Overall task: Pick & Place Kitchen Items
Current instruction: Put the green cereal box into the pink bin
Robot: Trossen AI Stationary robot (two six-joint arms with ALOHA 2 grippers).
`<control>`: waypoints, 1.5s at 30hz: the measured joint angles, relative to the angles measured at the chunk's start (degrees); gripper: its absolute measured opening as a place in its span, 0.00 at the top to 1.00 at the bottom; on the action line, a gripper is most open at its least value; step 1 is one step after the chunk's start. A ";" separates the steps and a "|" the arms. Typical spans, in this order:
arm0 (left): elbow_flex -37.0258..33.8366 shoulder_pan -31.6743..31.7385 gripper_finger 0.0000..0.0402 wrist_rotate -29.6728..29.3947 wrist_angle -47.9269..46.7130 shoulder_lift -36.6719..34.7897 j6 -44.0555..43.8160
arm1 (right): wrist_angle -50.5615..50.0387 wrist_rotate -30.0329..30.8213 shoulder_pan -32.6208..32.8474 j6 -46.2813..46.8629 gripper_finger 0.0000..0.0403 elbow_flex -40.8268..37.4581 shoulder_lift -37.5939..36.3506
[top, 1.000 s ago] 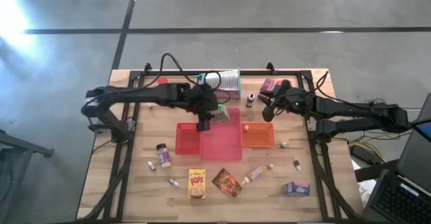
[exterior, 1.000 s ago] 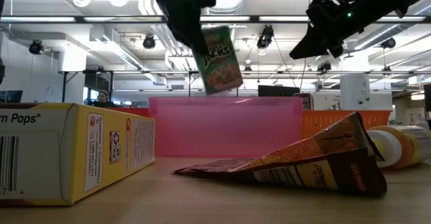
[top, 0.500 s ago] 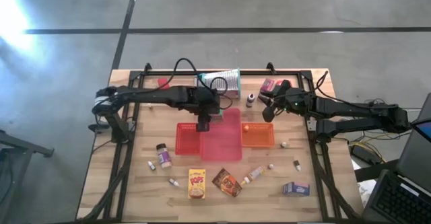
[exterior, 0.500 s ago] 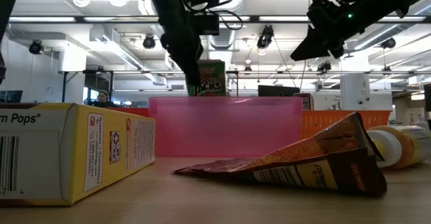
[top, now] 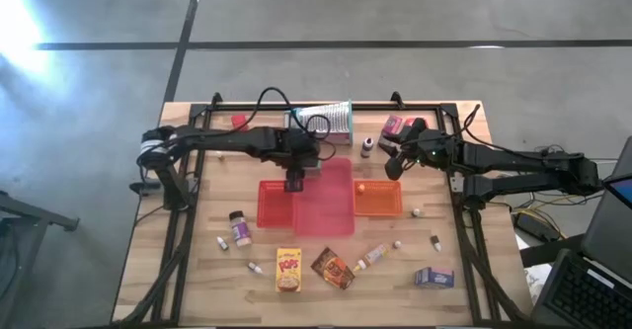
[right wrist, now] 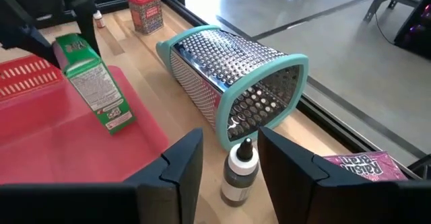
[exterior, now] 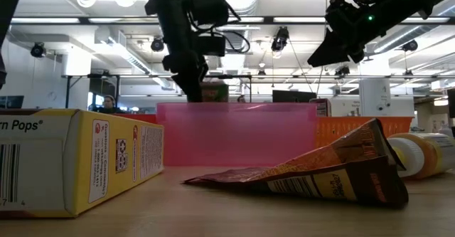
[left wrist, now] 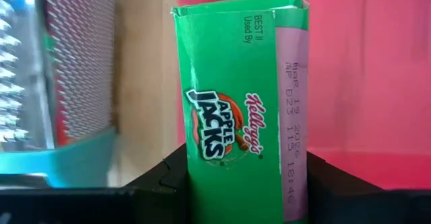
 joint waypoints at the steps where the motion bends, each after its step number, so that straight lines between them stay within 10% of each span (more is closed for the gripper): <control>1: -0.52 0.17 0.60 0.14 0.35 0.00 0.02 | 0.00 0.01 0.00 -0.02 0.65 0.00 0.00; 26: -1.21 0.65 0.53 3.59 2.89 0.00 -0.98 | 0.08 -0.01 0.00 -0.15 0.78 0.00 0.00; 45: 7.33 0.65 0.44 1.56 -9.90 -0.26 -2.25 | 0.07 0.00 0.00 -0.22 0.65 0.00 -0.02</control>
